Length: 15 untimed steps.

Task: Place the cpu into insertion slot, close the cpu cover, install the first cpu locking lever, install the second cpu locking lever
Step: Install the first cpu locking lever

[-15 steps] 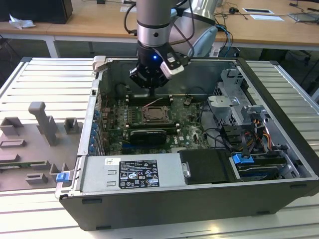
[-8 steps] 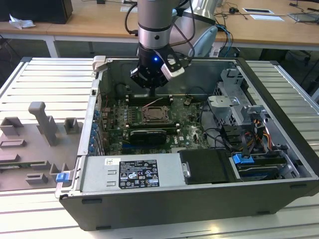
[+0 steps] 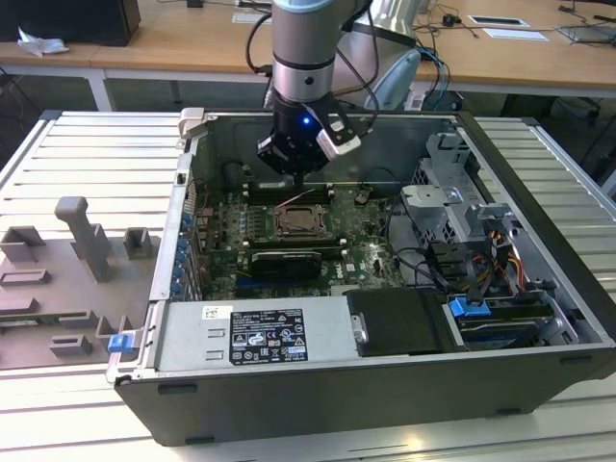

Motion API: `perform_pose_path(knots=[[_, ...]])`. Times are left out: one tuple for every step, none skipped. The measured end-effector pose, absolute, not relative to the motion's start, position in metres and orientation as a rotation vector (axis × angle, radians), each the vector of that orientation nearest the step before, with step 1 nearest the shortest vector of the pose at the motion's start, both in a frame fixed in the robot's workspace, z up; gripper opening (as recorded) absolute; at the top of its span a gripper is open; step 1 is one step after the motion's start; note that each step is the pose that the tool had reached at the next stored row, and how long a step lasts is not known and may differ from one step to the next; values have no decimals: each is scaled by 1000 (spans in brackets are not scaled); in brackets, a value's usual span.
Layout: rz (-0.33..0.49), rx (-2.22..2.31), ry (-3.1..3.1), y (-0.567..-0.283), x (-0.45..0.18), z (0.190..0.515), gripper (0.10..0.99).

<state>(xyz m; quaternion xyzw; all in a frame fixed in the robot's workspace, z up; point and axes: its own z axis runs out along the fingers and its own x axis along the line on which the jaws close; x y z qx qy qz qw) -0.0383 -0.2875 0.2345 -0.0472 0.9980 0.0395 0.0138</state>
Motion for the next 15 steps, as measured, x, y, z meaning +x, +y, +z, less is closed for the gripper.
perform_pose_path(knots=[[123, -147, 3108, -287, -37, 233, 106], [123, -147, 3108, -287, -36, 232, 106], [123, -147, 3108, -287, -36, 231, 106], [123, -147, 3108, -287, -35, 230, 106], [123, -147, 3108, -286, -34, 229, 106], [123, -147, 3108, -286, -33, 228, 106], [123, -147, 3108, -286, -33, 228, 106], [123, -147, 3108, -286, -32, 227, 106], [124, -147, 3108, -286, -32, 227, 106], [126, -143, 3107, -286, -31, 226, 106], [130, -141, 3107, -286, -30, 226, 106], [132, -135, 3107, -286, -30, 225, 106], [132, -125, 3107, -286, -29, 225, 106], [133, -113, 3107, -286, -29, 224, 106], [137, -104, 3107, -286, -29, 222, 106]])
